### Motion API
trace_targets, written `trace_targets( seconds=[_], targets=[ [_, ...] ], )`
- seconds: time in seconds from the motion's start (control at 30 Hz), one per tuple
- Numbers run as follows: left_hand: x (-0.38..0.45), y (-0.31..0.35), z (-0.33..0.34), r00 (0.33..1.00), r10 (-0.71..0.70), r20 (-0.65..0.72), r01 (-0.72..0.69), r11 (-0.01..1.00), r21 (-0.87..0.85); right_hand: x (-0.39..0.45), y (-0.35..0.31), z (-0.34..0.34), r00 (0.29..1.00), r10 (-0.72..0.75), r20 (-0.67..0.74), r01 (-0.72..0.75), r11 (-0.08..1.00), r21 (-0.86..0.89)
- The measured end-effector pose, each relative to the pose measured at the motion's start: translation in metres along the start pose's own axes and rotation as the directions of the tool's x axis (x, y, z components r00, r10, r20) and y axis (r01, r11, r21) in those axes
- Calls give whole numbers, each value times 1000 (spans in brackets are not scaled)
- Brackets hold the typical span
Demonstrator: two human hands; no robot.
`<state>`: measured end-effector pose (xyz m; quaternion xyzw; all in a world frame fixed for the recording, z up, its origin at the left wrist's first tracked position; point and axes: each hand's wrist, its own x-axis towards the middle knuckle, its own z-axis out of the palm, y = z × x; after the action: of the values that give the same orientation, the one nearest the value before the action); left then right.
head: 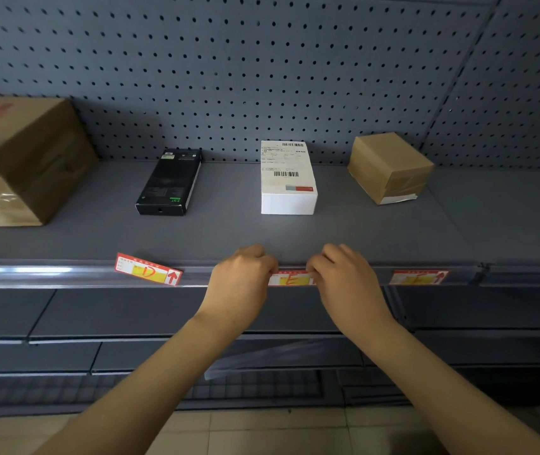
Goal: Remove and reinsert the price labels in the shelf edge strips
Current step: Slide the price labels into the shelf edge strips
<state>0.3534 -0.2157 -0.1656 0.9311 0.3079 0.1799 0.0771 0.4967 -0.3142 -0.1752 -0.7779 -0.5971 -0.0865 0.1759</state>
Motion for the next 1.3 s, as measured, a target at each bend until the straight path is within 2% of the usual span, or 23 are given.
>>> trace_targets(
  seconds=[0.33,0.43,0.73,0.93,1.1,1.3],
  targets=[
    [-5,-5,-8,995,86,50,-92,985,147,2,-2,-7,998,5,58,-4,1000,-27],
    [-12,-6,-19,996,79,49,-87,978,191,3,-8,-13,999,-14,49,13,1000,18],
    [-42,-46,-58,997,-75,27,62,942,329,12,-53,-15,985,-140,97,112,962,249],
    [-62,-85,-80,986,-164,6,152,927,343,21,-89,-7,981,-163,110,130,958,257],
    [-73,-123,-97,991,-130,-11,128,948,291,34,-132,3,985,-115,132,81,968,238],
    [-77,-176,-115,999,0,46,-12,968,249,46,-187,15,990,67,126,-88,981,172]
  ],
)
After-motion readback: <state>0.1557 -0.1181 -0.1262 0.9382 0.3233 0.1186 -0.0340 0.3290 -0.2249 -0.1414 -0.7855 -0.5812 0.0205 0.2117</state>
